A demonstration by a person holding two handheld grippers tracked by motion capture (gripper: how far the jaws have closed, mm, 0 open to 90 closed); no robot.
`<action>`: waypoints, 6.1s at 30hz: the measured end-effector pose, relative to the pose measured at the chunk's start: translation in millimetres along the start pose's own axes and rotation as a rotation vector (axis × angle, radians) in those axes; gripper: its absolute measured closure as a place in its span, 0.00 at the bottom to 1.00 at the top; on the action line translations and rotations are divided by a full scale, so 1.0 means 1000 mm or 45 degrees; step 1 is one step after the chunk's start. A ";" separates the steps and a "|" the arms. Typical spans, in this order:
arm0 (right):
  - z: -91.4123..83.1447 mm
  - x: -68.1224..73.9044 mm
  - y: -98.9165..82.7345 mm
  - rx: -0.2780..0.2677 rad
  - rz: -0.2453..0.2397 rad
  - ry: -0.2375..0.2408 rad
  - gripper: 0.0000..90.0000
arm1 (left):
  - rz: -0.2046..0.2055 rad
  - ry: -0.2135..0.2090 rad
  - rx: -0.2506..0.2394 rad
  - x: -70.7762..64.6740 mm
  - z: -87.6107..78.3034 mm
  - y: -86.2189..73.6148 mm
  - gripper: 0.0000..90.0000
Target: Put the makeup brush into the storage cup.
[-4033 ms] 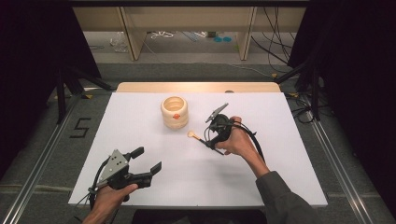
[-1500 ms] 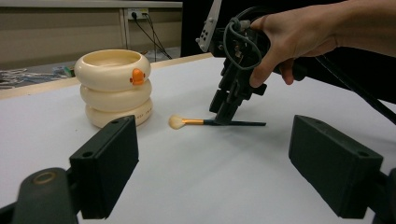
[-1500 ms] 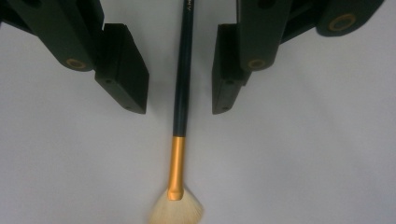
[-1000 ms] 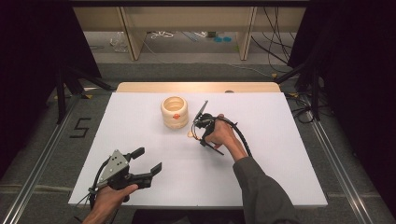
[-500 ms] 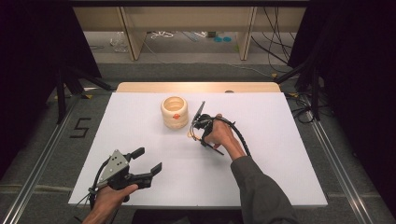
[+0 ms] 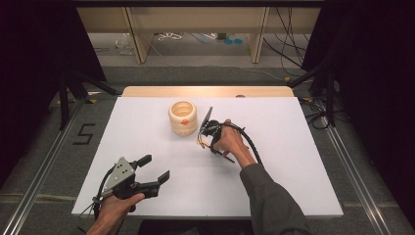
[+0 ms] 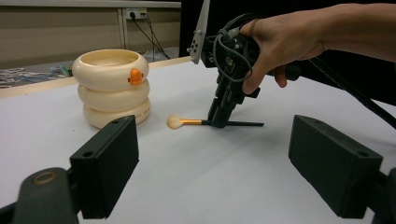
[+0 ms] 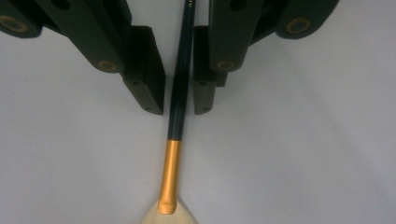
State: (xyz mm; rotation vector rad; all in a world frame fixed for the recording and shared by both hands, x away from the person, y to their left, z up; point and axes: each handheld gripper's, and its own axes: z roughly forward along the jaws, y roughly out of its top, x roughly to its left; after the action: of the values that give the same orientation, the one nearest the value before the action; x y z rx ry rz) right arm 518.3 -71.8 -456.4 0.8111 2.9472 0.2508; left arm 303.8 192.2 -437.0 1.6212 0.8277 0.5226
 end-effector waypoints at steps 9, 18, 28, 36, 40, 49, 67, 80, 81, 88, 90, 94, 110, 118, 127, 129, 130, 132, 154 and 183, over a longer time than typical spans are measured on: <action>0.000 0.000 0.000 0.001 0.004 0.006 0.92 | 0.000 0.004 -0.001 0.000 -0.001 0.000 0.18; 0.000 0.002 0.001 0.011 0.010 -0.005 0.92 | 0.001 0.007 0.002 0.001 -0.001 0.000 0.18; 0.000 0.005 0.001 -0.005 0.036 -0.001 0.92 | 0.001 0.007 0.001 0.001 -0.001 0.000 0.18; -0.014 0.003 -0.001 -0.071 0.061 0.027 0.92 | -0.002 0.006 0.003 0.001 -0.001 0.000 0.18; -0.023 -0.003 -0.006 -0.129 0.048 0.023 0.92 | -0.003 -0.005 -0.013 0.002 0.000 0.000 0.18; -0.043 -0.010 -0.015 -0.246 0.090 0.039 0.92 | -0.004 0.009 0.001 0.001 -0.001 0.000 0.18; -0.070 -0.015 -0.023 -0.523 0.137 0.080 0.92 | -0.005 0.009 0.004 0.001 -0.001 0.000 0.18; -0.079 -0.020 -0.024 -0.686 0.198 0.043 0.92 | -0.006 0.006 0.006 0.001 -0.001 0.000 0.18; -0.079 -0.020 -0.024 -0.696 0.200 0.046 0.92 | -0.006 0.006 0.006 0.001 0.000 0.000 0.18; -0.082 -0.024 -0.025 -0.800 0.224 0.048 0.92 | -0.006 0.006 0.006 0.001 -0.001 0.000 0.18; -0.082 -0.025 -0.025 -0.827 0.226 0.034 0.92 | -0.007 0.006 0.005 0.001 -0.001 0.000 0.18; -0.082 -0.026 -0.024 -0.892 0.247 0.030 0.92 | -0.007 0.004 0.005 0.001 -0.001 0.000 0.18; -0.083 -0.029 -0.022 -0.997 0.271 0.000 0.92 | -0.011 -0.001 -0.004 0.002 -0.001 0.000 0.18; -0.084 -0.031 -0.019 -1.076 0.287 0.002 0.92 | -0.011 -0.005 -0.008 0.002 0.000 0.000 0.18; -0.089 -0.030 -0.007 -1.147 0.285 -0.002 0.92 | -0.032 -0.005 0.012 0.001 -0.001 0.000 0.18; -0.090 -0.030 -0.005 -1.160 0.286 0.000 0.92 | -0.048 -0.004 0.012 0.000 -0.001 -0.001 0.18; -0.090 -0.030 -0.004 -1.164 0.280 -0.001 0.92 | -0.069 -0.004 0.009 -0.001 -0.001 -0.001 0.18; -0.090 -0.030 -0.002 -1.177 0.287 -0.004 0.92 | -0.045 0.003 0.008 0.000 -0.001 -0.001 0.18; -0.087 -0.037 0.026 -1.282 0.305 -0.011 0.92 | -0.018 0.006 0.004 0.002 -0.003 0.000 0.18; -0.079 -0.042 0.054 -1.346 0.336 0.028 0.92 | -0.042 0.011 0.001 0.002 -0.003 -0.001 0.18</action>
State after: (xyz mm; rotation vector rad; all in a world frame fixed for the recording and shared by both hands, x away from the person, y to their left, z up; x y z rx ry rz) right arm 572.2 -58.7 -368.3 0.9418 2.1535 1.6147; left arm 302.8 196.2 -437.1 1.6044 0.8597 0.5059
